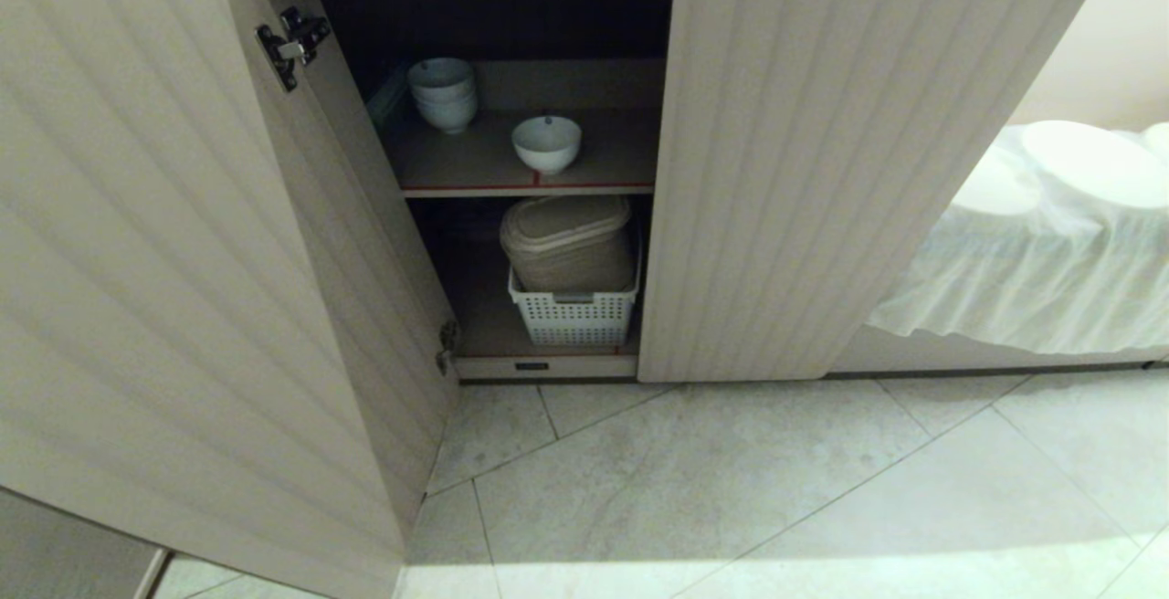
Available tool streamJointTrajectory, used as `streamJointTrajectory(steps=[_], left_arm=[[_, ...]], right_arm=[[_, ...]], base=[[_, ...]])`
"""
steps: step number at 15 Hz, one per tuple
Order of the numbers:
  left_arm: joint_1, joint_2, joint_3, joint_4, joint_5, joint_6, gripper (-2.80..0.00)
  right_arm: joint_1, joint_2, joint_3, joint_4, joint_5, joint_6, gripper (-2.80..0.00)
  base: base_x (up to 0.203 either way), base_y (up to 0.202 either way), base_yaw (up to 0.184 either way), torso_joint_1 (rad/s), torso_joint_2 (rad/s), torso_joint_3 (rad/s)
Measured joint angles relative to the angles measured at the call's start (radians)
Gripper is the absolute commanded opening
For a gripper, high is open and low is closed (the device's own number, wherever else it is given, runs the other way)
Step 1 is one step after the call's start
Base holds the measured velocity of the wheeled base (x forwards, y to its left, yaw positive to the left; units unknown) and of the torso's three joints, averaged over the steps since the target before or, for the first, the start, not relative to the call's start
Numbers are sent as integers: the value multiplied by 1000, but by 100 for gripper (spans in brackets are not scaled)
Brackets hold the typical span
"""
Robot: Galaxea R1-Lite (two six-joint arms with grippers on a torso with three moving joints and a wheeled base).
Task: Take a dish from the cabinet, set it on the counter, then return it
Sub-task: Take the bowl from the cabinet
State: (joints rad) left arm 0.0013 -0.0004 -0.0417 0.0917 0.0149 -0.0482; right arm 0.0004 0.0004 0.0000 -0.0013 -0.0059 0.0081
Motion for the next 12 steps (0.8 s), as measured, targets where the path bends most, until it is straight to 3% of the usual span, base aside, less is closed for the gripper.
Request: streamJointTrajectory(steps=[12], left_arm=[[-1,0,0,-1,1,0,-280]], right_arm=[[0,0,0,1,0,0,-280]], base=[[0,0,0,0,0,0]])
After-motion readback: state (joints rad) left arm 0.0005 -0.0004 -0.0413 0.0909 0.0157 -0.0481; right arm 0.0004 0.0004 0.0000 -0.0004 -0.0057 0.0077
